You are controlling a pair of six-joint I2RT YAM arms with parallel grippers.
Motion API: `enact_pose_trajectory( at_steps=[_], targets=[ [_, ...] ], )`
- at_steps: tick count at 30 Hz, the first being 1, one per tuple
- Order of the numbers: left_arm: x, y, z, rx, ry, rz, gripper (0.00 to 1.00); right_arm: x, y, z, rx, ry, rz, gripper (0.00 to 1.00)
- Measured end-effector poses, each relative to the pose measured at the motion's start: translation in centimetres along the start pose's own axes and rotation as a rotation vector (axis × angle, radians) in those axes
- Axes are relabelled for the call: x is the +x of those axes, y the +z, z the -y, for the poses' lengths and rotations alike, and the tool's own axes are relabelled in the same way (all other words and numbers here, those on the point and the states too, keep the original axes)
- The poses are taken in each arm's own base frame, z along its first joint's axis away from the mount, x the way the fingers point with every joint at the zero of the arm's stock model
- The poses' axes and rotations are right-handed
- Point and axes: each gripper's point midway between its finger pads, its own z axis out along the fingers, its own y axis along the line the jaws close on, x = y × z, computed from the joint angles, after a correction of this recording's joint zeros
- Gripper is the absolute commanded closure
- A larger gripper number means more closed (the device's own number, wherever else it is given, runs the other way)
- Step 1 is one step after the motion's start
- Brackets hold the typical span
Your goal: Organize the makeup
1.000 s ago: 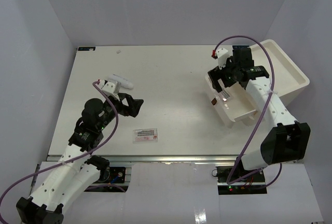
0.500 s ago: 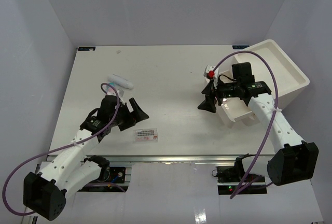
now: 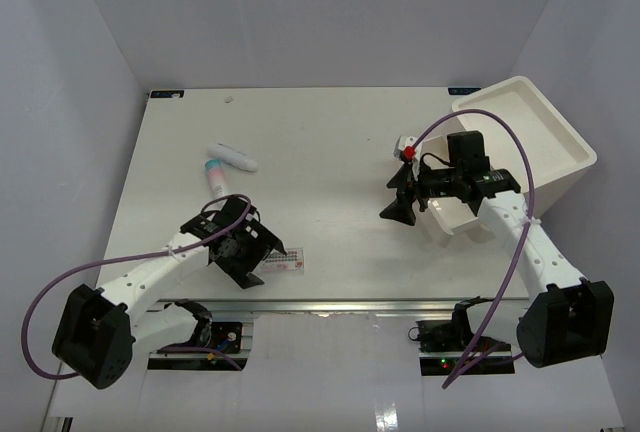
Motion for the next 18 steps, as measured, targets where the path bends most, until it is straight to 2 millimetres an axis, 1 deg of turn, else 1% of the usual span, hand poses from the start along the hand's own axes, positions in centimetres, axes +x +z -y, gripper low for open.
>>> enact_pose_trajectory(
  at_steps=[3,7,10,12,16,18],
  targets=[
    [0.8,0.7,-0.5,-0.054,-0.027,-0.010,0.02,-0.2,-0.2,-0.1,0.009,-0.016,0.011,0.10],
    [0.4,2.2,-1.6,-0.140,-0.068,0.005,0.02,-0.3,-0.4,-0.2,0.014,-0.025,0.017,0.10],
    [0.0,3.1,-1.9,-0.184,-0.082,0.019,0.02,-0.2,-0.5,-0.4,0.015,-0.028,0.020,0.10],
    [-0.2,3.6,-1.7,-0.201,-0.087,0.024,0.02,-0.2,-0.6,-0.5,0.016,-0.032,0.023,0.10],
    [-1.0,4.0,-0.1,-0.173,-0.093,0.053,0.02,-0.3,-0.7,-0.6,0.020,-0.039,0.030,0.10],
    [-1.4,4.2,0.3,-0.168,-0.102,0.066,0.02,-0.3,-0.8,-0.7,0.018,-0.041,0.032,0.10]
  ],
)
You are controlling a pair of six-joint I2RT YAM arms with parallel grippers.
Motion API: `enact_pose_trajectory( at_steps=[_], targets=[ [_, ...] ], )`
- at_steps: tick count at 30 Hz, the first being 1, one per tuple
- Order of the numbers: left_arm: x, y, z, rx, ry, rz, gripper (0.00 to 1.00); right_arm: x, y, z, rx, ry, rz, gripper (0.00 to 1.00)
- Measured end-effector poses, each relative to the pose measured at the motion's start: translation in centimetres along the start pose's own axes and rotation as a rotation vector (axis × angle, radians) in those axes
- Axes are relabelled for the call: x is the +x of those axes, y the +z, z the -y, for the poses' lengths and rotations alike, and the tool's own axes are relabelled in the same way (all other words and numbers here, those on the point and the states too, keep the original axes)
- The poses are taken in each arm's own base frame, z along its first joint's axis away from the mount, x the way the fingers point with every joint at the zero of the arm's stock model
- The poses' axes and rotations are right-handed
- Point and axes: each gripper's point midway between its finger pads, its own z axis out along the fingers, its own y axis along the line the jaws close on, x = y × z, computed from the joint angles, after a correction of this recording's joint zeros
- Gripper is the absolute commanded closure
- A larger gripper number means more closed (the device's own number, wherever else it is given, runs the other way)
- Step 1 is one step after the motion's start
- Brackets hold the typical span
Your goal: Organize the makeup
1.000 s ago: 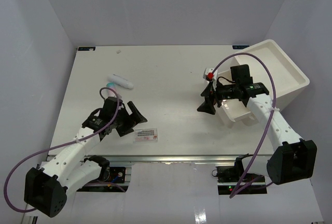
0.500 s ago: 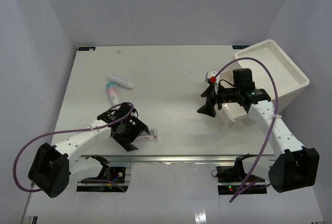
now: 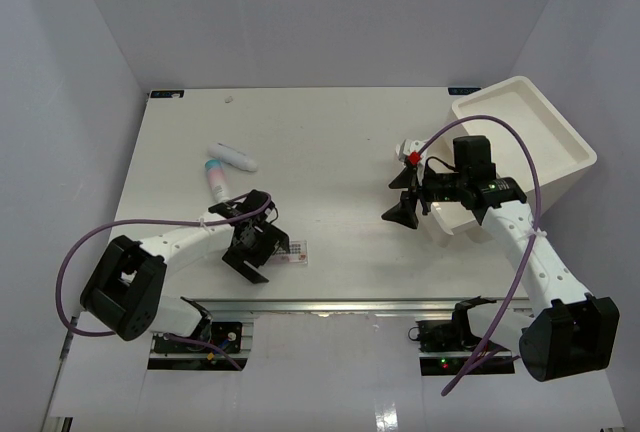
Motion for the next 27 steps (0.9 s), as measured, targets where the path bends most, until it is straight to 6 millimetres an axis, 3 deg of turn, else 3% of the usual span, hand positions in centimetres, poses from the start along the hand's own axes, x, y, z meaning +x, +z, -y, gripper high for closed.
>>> enact_pose_trajectory(
  at_steps=[19,27],
  targets=[
    [-2.6,-0.5,3.1,0.093,-0.059,0.100,0.02,0.1,0.2,-0.1,-0.020,-0.008,0.006,0.10],
    [-2.8,0.3,3.7,0.088,-0.078,0.090,0.02,0.2,0.3,-0.1,-0.024,-0.007,0.005,0.10]
  ],
)
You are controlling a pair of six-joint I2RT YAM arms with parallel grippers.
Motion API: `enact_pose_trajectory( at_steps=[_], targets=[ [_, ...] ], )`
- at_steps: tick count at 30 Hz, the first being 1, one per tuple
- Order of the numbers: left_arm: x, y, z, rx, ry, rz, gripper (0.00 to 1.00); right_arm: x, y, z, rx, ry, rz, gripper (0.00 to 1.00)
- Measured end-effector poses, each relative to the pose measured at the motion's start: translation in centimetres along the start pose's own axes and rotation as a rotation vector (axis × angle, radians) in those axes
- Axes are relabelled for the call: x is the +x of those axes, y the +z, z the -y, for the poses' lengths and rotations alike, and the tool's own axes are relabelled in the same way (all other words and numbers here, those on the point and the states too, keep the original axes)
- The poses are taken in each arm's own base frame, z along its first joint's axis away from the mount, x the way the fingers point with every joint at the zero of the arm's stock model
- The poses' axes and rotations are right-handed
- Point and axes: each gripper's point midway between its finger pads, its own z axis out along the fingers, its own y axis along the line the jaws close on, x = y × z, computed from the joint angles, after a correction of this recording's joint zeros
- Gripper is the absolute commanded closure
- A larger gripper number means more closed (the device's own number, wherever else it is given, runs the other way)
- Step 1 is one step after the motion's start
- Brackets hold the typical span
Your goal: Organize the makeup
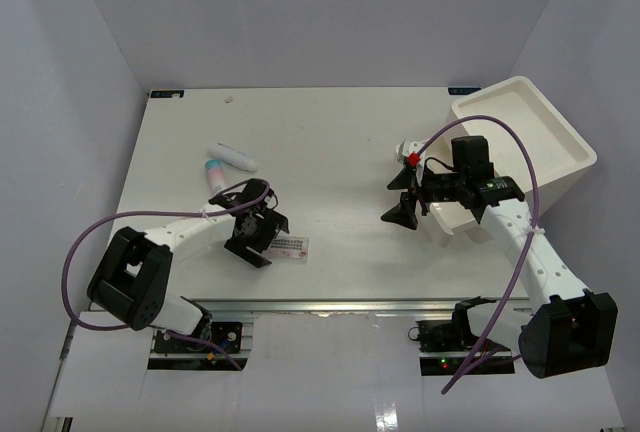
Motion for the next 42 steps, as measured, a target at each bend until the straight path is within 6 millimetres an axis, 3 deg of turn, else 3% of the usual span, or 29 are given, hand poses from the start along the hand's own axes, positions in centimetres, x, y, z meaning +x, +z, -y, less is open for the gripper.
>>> enact_pose_trajectory(
  at_steps=[13,23,33,37,40,42],
  targets=[
    [-1.7,0.9,3.1,-0.006,-0.020,0.013,0.02,0.3,0.1,-0.2,-0.010,0.013,-0.007,0.10],
    [-2.2,1.9,4.4,-0.113,0.127,-0.004,0.02,0.3,0.1,-0.2,-0.011,0.014,-0.006,0.10],
    [-1.8,2.0,3.9,-0.126,0.223,-0.041,0.31,0.3,0.1,-0.2,-0.010,0.014,-0.006,0.10],
    [-1.5,1.8,4.0,-0.073,0.247,-0.056,0.53,0.3,0.0,-0.1,-0.009,0.014,-0.006,0.10],
    [-0.9,1.6,4.2,-0.012,0.264,-0.085,0.74,0.3,-0.1,0.0,-0.005,0.018,-0.004,0.10],
    [-0.4,1.5,4.8,0.038,0.288,-0.106,0.81,0.3,-0.2,0.1,-0.003,0.019,0.001,0.10]
  ],
)
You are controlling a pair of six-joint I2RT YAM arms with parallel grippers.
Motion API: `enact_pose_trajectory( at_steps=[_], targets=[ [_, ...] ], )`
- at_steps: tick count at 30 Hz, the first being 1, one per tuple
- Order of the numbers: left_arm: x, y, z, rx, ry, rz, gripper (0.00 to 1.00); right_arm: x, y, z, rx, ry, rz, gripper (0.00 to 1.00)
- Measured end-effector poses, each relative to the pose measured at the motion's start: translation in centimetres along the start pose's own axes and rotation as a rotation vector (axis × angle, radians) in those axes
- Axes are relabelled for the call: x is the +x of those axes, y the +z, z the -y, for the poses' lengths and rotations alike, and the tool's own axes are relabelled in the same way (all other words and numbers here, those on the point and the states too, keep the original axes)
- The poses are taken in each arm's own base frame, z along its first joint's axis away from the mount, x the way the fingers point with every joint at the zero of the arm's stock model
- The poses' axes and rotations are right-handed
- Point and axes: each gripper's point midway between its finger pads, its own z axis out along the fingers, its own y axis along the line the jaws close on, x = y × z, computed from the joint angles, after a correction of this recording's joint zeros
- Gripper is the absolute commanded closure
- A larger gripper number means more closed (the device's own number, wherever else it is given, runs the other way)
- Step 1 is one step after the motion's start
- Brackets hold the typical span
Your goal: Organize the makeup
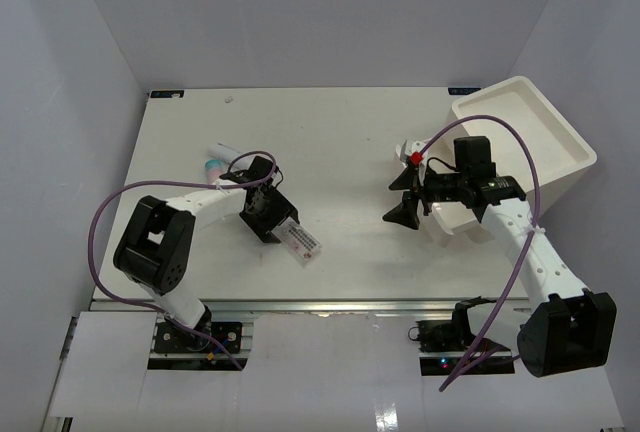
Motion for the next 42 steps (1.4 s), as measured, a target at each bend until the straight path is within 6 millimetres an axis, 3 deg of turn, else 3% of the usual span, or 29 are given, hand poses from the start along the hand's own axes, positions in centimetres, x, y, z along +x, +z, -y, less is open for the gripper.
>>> enact_pose_trajectory(
  at_steps=[6,12,17,24,30,37,42],
  targets=[
    [0.6,-0.8,2.5,0.167,0.132,-0.017,0.94,-0.8,-1.1,-0.1,0.031,-0.037,0.024,0.10],
    [1.0,-4.4,8.0,0.449,0.327,-0.011,0.95,-3.4,-3.2,-1.4,0.095,-0.163,0.068,0.10],
    [2.1,-8.4,14.8,0.718,0.496,-0.024,0.95,-6.4,-5.8,-2.0,0.202,-0.278,0.074,0.10],
    [4.7,-12.4,26.6,1.031,0.714,-0.039,0.91,-11.9,-10.2,-2.2,0.391,-0.417,0.097,0.10],
    [8.9,-13.1,34.5,1.189,0.806,-0.094,0.79,-13.8,-12.3,-3.2,0.466,-0.432,0.110,0.10],
    [12.9,-10.3,37.9,1.206,0.803,-0.173,0.53,-13.9,-13.2,-4.0,0.496,-0.424,0.108,0.10],
    [13.3,-9.1,38.4,1.168,0.776,-0.167,0.37,-13.7,-13.5,-4.4,0.507,-0.415,0.106,0.10]
  ],
)
